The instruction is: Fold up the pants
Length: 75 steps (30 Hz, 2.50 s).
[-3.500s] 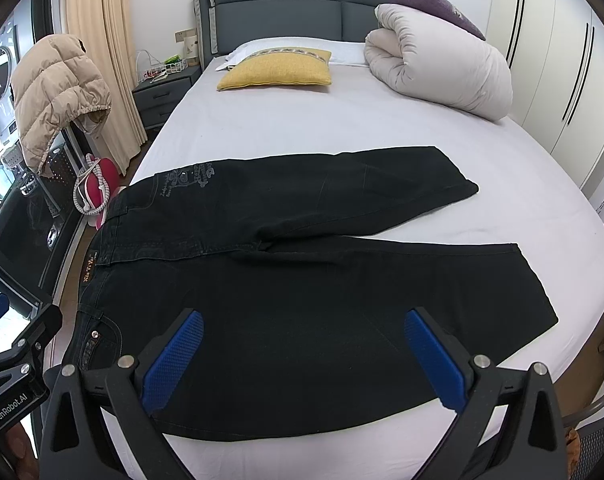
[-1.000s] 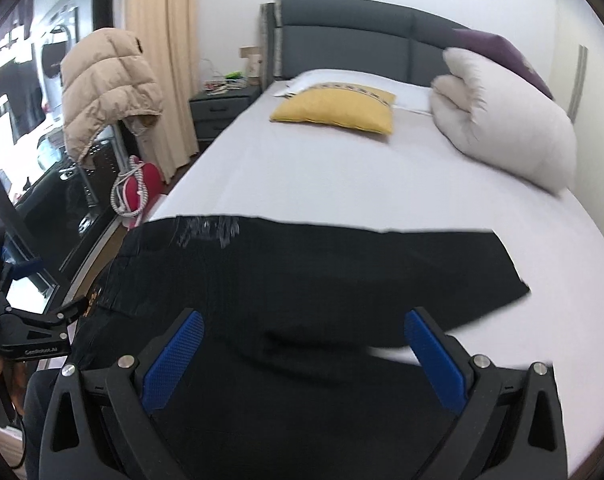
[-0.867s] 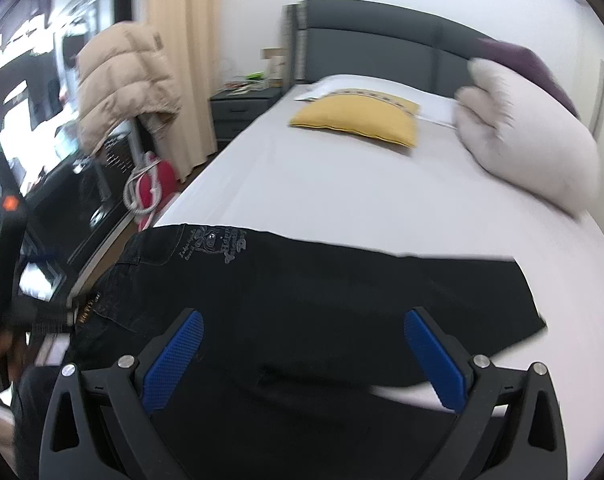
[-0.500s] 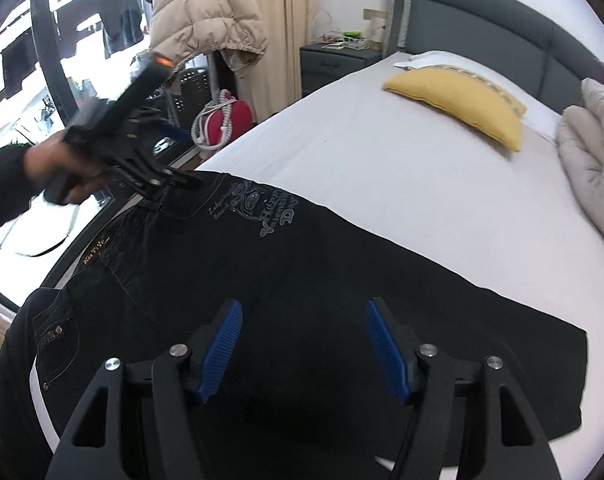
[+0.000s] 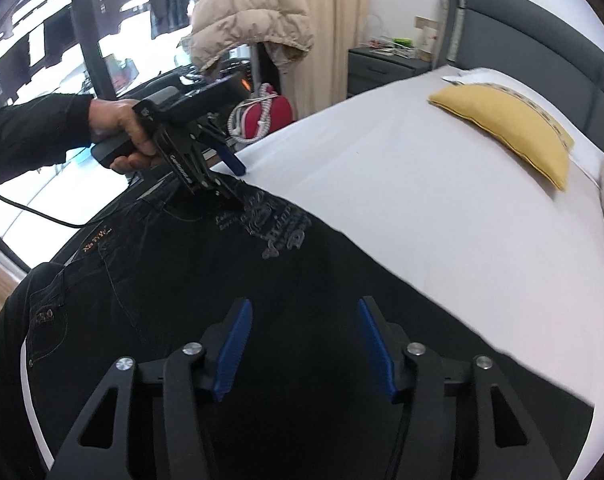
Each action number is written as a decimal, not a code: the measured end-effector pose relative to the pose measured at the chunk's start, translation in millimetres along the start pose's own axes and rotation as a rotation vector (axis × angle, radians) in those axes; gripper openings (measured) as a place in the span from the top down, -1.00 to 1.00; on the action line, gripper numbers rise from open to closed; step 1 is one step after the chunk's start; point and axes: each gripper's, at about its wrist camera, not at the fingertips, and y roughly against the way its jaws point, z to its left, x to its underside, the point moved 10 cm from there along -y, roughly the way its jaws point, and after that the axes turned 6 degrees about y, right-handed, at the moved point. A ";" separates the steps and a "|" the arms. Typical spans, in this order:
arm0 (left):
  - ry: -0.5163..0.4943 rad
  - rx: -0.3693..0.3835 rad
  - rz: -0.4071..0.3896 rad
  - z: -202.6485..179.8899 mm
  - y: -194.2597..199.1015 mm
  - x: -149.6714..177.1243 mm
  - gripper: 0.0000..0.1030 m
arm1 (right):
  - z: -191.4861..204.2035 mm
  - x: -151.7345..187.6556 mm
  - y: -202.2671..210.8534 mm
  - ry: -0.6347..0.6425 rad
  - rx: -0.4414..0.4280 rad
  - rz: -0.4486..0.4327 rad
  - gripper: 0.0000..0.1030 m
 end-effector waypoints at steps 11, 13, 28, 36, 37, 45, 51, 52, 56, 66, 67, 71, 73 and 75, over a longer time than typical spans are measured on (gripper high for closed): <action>-0.066 -0.082 -0.056 -22.2 -4.9 -17.2 0.84 | -18.0 -42.2 -44.0 0.083 -0.017 0.062 0.20; -0.071 -0.100 -0.118 -23.6 3.4 -22.7 0.85 | -17.4 -43.4 -54.9 0.118 -0.024 0.094 0.25; -0.160 -0.192 -0.331 -36.1 61.7 11.2 0.88 | -17.6 -47.8 -120.8 0.243 -0.054 0.317 0.41; -0.134 -0.186 -0.345 -53.7 81.9 60.5 0.89 | -5.1 -48.9 -99.5 0.113 -0.092 0.267 0.88; -0.131 -0.187 -0.350 -55.9 85.5 68.1 0.89 | -3.5 -50.9 -97.0 0.089 -0.089 0.255 0.88; -0.119 -0.167 -0.372 -76.5 114.2 105.0 0.89 | 51.7 -52.8 -72.2 -0.019 -0.180 0.147 0.89; -0.194 -0.158 -0.372 -121.9 131.7 163.7 0.89 | 107.3 -28.5 -42.6 0.024 -0.231 0.145 0.89; -0.214 -0.162 -0.368 -131.1 132.6 176.9 0.89 | 115.8 -23.8 -36.9 0.043 -0.235 0.148 0.89; -0.322 -0.209 -0.336 -162.0 130.8 226.9 0.89 | 143.5 2.5 -10.9 0.201 -0.174 0.202 0.90; -0.511 -0.264 -0.297 -239.6 110.0 333.8 0.91 | 214.2 88.6 42.9 0.656 0.063 0.355 0.90; -0.522 -0.254 -0.289 -247.9 105.4 346.5 0.91 | 219.4 95.6 44.9 0.689 0.087 0.361 0.90; -0.555 -0.239 -0.249 -267.2 87.3 383.5 0.95 | 248.8 129.4 53.4 0.879 0.196 0.402 0.90; -0.561 -0.232 -0.232 -273.3 80.4 398.2 0.95 | 259.3 140.9 54.3 0.919 0.205 0.410 0.90; -0.574 -0.238 -0.223 -277.3 75.5 411.8 0.95 | 263.9 148.1 53.4 0.924 0.201 0.408 0.90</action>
